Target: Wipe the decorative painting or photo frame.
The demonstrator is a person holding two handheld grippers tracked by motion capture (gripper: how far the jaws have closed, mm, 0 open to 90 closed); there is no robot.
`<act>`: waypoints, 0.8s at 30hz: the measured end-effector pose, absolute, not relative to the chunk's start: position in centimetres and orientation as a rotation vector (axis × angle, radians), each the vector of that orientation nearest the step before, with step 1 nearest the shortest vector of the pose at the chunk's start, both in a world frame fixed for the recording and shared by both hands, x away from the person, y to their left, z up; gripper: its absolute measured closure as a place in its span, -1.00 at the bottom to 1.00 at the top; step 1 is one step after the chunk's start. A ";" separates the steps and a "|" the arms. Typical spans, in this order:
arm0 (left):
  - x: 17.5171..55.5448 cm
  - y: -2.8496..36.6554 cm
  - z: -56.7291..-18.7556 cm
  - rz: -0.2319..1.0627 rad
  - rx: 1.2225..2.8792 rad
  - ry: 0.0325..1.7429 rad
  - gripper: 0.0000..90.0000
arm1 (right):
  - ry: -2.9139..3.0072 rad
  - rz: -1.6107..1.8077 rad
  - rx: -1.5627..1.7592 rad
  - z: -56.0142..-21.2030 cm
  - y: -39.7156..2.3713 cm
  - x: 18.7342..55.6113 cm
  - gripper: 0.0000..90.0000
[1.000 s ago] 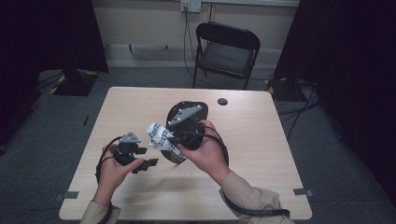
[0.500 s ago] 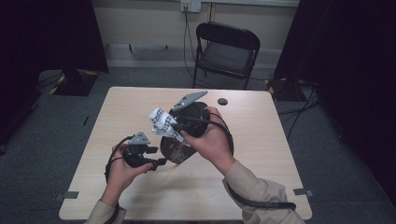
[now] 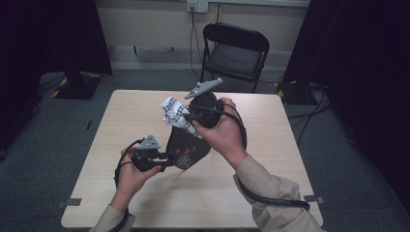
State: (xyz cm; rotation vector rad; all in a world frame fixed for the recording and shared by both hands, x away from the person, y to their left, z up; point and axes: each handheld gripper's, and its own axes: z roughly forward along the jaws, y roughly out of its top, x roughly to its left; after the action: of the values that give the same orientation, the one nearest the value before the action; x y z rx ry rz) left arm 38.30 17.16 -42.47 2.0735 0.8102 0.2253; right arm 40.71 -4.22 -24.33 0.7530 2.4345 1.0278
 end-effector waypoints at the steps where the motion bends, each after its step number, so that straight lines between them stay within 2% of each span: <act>1: 38.3 17.1 -42.5 0.224 2.079 0.808 0.50 | 2.428 1.025 0.758 -24.2 -4.4 40.9 0.78; 2: 38.4 17.1 -42.5 0.226 2.081 0.802 0.61 | 2.414 1.023 0.776 -24.1 -4.7 41.2 0.78; 7: 38.4 17.2 -42.4 0.219 2.095 0.785 0.71 | 2.393 1.014 0.805 -24.1 -5.3 41.8 0.78; 24: 38.6 18.1 -42.4 0.155 2.100 0.799 0.75 | 2.310 0.959 0.973 -25.7 -8.7 44.5 0.78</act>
State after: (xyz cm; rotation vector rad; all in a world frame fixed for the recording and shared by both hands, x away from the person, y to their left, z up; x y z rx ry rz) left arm 38.63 18.06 -42.35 2.1001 0.7988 0.1555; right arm 44.54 -8.71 -25.74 0.9734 2.3103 0.9593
